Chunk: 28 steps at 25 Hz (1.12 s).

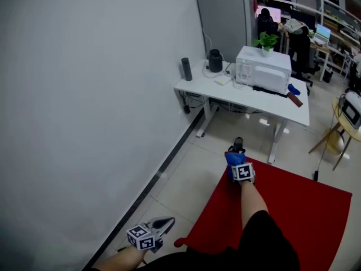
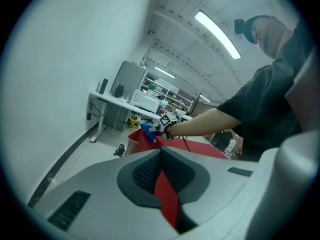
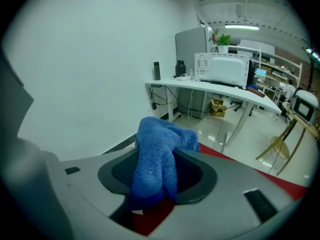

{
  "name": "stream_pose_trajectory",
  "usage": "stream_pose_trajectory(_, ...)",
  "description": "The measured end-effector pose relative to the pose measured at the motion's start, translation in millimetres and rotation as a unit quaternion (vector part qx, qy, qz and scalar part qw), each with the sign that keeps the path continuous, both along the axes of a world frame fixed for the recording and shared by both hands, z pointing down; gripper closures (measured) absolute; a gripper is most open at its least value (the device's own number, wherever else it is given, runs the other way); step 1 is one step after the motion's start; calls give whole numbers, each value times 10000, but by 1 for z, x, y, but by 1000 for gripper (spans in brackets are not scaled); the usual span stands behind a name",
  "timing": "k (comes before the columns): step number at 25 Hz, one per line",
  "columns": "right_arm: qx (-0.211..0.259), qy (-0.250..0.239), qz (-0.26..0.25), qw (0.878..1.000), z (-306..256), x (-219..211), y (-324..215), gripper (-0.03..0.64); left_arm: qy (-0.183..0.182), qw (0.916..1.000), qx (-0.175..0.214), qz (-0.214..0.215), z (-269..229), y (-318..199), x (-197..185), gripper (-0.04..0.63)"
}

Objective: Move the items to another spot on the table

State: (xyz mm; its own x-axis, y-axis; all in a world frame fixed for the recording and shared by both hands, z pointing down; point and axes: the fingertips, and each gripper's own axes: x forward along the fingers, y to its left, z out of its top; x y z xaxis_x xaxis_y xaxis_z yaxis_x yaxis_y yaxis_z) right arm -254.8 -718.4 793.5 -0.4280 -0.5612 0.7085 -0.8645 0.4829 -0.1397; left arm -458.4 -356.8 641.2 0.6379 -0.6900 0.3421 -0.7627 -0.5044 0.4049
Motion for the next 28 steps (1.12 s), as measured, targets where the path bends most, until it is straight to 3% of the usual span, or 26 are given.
stream_pose_trajectory(3,-168,-279,-32,9995,10,-14,0,379,41,9999,-42,-83,3,6,-6,595)
stream_pose_trajectory(8,-34,-48,42,10000,5,0,-3,273,134,9999,-15,-15,1,7,-3,595)
stream_pose_trajectory(13,690,-188,32,9974,-39,20,28,269,238,9993,151,237,-12,0,-1,595)
stream_pose_trajectory(16,842,-465,-190,9952,-59,25,78,309,294,9981,259,483,-21,-3,3,595)
stream_pose_trajectory(20,837,-1066,-336,9902,-80,46,163,512,324,9943,326,961,-25,3,27,595)
stream_pose_trajectory(23,823,-1350,-232,9872,-97,74,226,610,290,9916,356,1213,-30,18,51,595)
stream_pose_trajectory(28,962,-1626,-196,9818,-130,149,312,615,283,9861,584,1527,-45,49,115,595)
